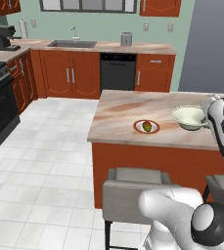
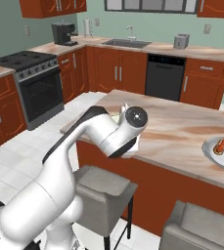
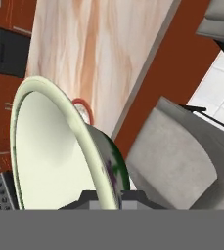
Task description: Take the smaller bowl and place it next to the appetizer plate on the dining counter , and place the larger bowl next to the plate with cooked food.
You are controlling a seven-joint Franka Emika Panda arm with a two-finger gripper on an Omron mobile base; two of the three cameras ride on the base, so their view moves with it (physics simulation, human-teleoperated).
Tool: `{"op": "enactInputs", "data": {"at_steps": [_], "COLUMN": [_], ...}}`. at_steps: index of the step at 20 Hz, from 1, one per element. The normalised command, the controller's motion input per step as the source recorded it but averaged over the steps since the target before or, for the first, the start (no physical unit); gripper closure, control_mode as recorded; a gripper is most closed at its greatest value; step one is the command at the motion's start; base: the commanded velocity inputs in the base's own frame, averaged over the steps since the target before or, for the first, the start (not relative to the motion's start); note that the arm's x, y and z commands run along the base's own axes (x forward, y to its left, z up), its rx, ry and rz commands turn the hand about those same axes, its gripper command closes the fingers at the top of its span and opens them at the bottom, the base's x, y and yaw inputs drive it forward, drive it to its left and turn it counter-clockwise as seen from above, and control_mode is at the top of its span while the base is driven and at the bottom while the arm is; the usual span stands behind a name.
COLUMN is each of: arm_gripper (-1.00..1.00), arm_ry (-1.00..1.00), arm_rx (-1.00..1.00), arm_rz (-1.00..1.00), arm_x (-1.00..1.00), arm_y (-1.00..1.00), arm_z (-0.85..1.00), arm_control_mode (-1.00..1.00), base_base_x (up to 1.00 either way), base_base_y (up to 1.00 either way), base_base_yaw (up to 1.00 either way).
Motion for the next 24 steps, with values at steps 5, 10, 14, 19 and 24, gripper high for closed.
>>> {"op": "enactInputs", "data": {"at_steps": [5, 10, 14, 19, 24], "arm_gripper": [1.0, 1.0, 1.0, 1.0, 1.0], "arm_ry": [0.0, 0.0, 0.01, 0.0, 0.0], "arm_rx": [0.0, 0.0, 0.0, 0.0, 0.0], "arm_rz": [0.05, 0.01, 0.0, 0.01, 0.01], "arm_x": [0.28, 0.4, 0.35, 0.18, 0.16], "arm_y": [-0.32, -0.06, 0.0, -0.01, -0.07], "arm_z": [-0.32, -0.38, -0.37, -0.33, -0.25], "arm_control_mode": [-1.0, -1.0, -1.0, -1.0, -1.0], "base_base_x": [0.0, 0.0, 0.0, 0.0, 0.0], "base_base_y": [0.0, 0.0, 0.0, 0.0, 0.0], "base_base_yaw": [0.0, 0.0, 0.0, 0.0, 0.0]}}
